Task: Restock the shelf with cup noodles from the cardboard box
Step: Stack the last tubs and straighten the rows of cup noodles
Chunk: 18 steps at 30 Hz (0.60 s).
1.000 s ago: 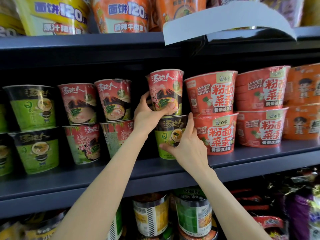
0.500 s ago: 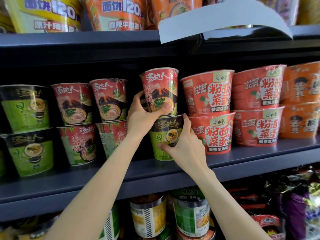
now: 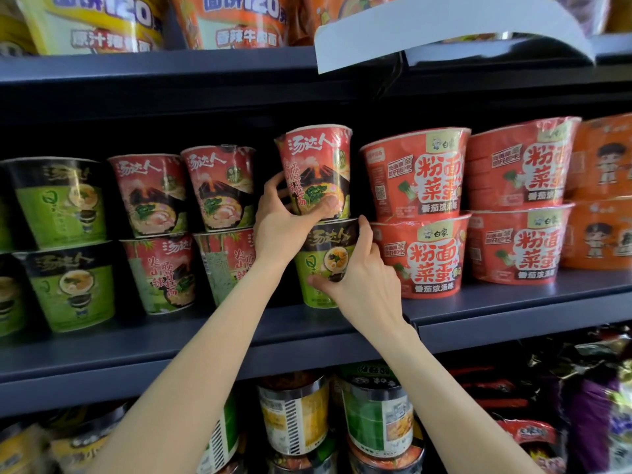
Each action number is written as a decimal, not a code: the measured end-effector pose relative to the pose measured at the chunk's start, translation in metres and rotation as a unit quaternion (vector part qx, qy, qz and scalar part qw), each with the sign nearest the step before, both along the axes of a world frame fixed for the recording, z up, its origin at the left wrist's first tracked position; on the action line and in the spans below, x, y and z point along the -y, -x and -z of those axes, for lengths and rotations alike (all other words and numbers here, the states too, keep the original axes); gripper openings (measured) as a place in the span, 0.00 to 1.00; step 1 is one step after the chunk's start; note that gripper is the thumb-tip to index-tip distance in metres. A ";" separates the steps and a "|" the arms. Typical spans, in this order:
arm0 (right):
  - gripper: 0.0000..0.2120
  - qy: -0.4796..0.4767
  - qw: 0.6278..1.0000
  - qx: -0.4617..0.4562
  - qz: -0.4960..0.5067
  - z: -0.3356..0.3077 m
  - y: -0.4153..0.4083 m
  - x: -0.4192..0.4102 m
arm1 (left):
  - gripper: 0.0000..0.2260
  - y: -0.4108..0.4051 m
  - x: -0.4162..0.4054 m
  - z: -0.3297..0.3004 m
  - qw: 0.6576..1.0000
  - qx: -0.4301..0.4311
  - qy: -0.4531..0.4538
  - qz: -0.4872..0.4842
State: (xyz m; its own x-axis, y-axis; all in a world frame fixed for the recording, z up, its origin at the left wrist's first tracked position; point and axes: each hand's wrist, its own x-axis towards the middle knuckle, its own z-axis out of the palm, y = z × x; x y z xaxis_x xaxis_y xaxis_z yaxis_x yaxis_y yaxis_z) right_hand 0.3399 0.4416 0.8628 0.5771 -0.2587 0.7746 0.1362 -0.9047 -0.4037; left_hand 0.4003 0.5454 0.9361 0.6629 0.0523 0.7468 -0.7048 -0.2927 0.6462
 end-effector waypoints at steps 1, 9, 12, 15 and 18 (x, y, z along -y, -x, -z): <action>0.54 0.001 1.000 0.006 0.001 0.001 0.000 0.000 | 0.39 0.001 0.000 0.000 1.000 0.001 0.000 0.000; 0.41 -0.004 0.995 0.048 -0.086 0.008 0.021 0.001 | 0.24 0.031 -0.031 0.015 0.996 0.088 0.005 -0.023; 0.26 0.006 0.977 0.151 -0.148 0.012 0.028 -0.013 | 0.18 0.038 -0.074 0.030 0.977 0.175 -0.024 -0.116; 0.17 0.064 0.965 0.207 -0.147 0.013 0.025 -0.041 | 0.18 0.027 -0.118 0.041 0.974 0.144 -0.069 -0.158; 0.16 0.072 0.968 0.150 -0.187 0.007 0.013 -0.072 | 0.23 0.010 -0.146 0.043 0.984 0.030 -0.089 -0.149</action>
